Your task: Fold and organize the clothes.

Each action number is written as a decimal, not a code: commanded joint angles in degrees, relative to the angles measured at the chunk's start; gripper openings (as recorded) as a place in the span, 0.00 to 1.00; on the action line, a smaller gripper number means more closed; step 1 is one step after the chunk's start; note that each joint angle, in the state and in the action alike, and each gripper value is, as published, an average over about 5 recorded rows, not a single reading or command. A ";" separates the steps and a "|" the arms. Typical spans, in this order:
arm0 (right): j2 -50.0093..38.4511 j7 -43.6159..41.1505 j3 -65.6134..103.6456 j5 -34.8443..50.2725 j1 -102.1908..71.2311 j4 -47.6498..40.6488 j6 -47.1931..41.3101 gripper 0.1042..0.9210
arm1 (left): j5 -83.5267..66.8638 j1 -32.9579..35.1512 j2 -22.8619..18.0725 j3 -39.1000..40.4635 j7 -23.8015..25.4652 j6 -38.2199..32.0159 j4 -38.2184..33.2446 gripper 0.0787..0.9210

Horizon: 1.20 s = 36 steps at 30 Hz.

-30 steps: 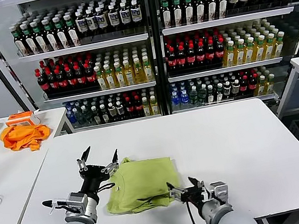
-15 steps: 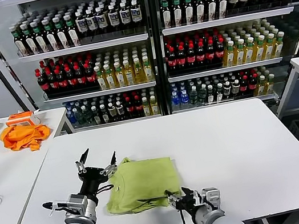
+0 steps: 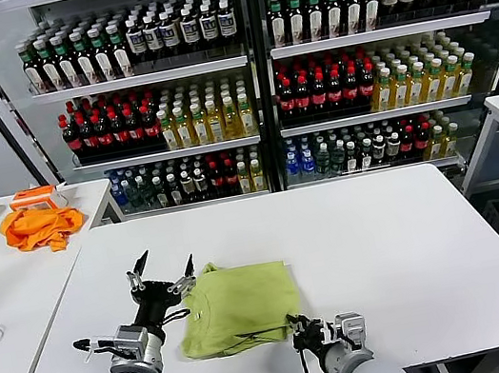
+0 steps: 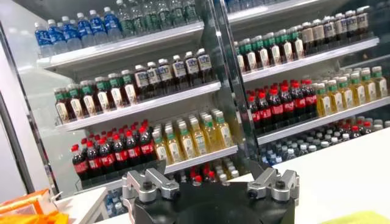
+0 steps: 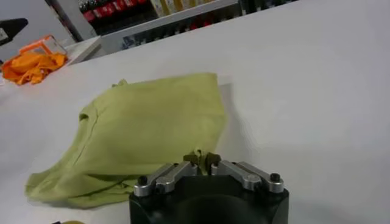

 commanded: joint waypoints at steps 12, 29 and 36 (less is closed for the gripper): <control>-2.56 -5.06 14.06 -20.64 -3.03 1.47 2.17 0.00 | 0.44 0.98 -0.15 0.55 0.29 -3.55 0.26 0.88; -2.87 -0.55 16.28 -14.22 -20.79 9.50 0.53 0.00 | 2.79 2.80 -1.45 1.53 0.75 -4.87 0.68 0.88; -4.35 -1.94 19.91 -14.98 -21.11 11.08 0.23 0.03 | 3.91 3.47 -1.96 2.08 1.73 -6.20 0.46 0.88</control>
